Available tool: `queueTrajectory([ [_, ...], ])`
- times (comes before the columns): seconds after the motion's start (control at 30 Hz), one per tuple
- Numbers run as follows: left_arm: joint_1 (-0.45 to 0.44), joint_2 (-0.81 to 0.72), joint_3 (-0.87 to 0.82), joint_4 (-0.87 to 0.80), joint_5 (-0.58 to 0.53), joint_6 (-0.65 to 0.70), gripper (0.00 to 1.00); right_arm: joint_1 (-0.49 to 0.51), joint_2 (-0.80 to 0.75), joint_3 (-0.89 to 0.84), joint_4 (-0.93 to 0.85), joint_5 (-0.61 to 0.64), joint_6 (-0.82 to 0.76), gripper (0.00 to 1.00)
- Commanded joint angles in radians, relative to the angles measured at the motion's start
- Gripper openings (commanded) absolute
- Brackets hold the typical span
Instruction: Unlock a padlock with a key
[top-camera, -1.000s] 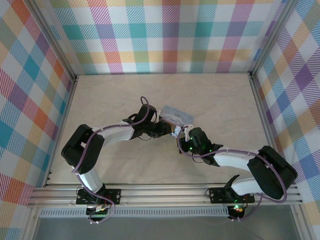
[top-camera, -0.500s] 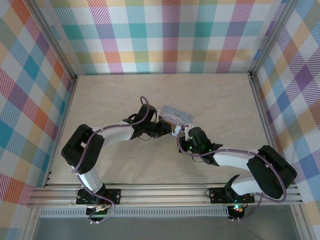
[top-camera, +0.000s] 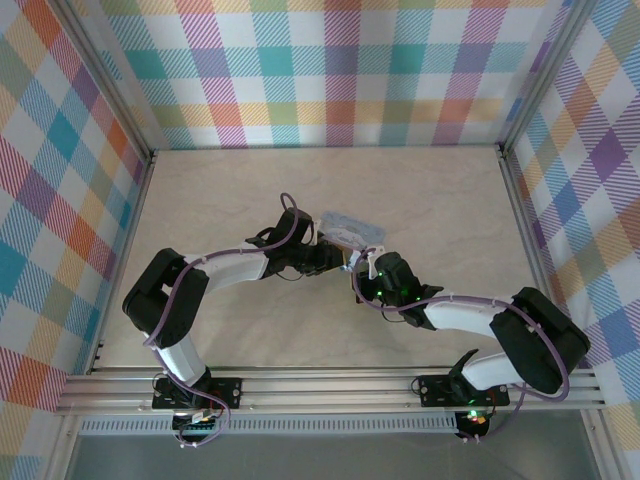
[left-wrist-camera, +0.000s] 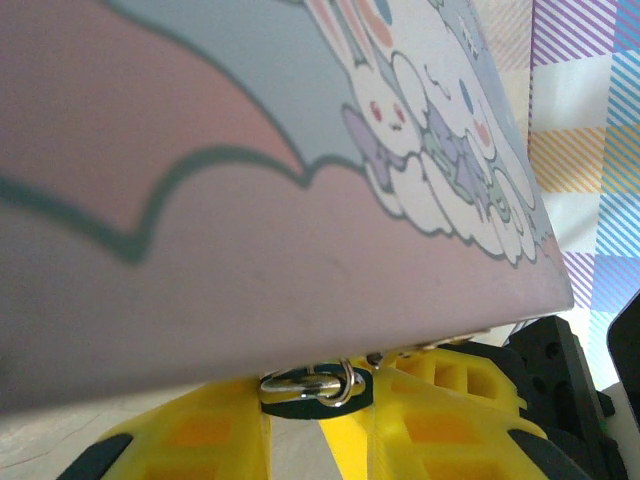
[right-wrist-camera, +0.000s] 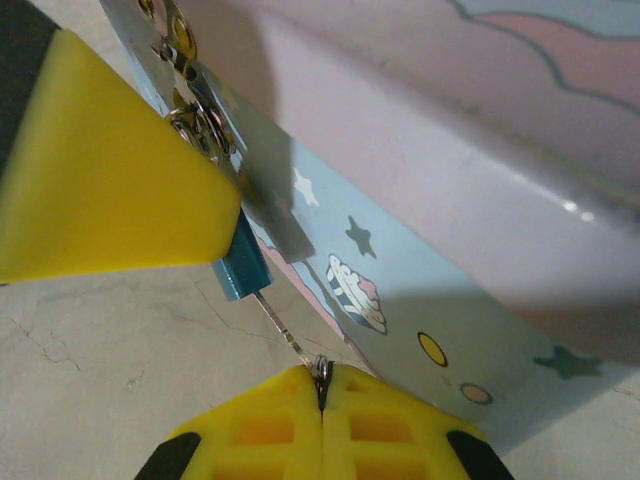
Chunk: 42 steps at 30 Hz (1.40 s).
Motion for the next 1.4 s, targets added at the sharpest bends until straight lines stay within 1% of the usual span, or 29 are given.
queueTrajectory([
  [0.0,0.006,-0.011,0.005,0.040,0.021,-0.002,0.25,0.004,0.011,0.027,0.047,-0.003,0.016,0.00],
  [0.23,0.004,-0.011,0.007,0.041,0.021,-0.003,0.25,0.004,0.017,0.025,0.054,0.006,0.029,0.00],
  [0.53,0.004,-0.012,0.006,0.045,0.023,-0.007,0.25,0.004,0.037,0.022,0.126,0.001,0.026,0.00],
  [0.87,0.000,-0.010,0.003,0.050,0.019,-0.013,0.25,0.004,0.063,0.034,0.165,0.004,0.025,0.00],
  [1.37,-0.007,0.007,0.000,0.069,0.006,-0.028,0.25,0.005,0.083,0.068,0.178,0.018,0.039,0.00],
])
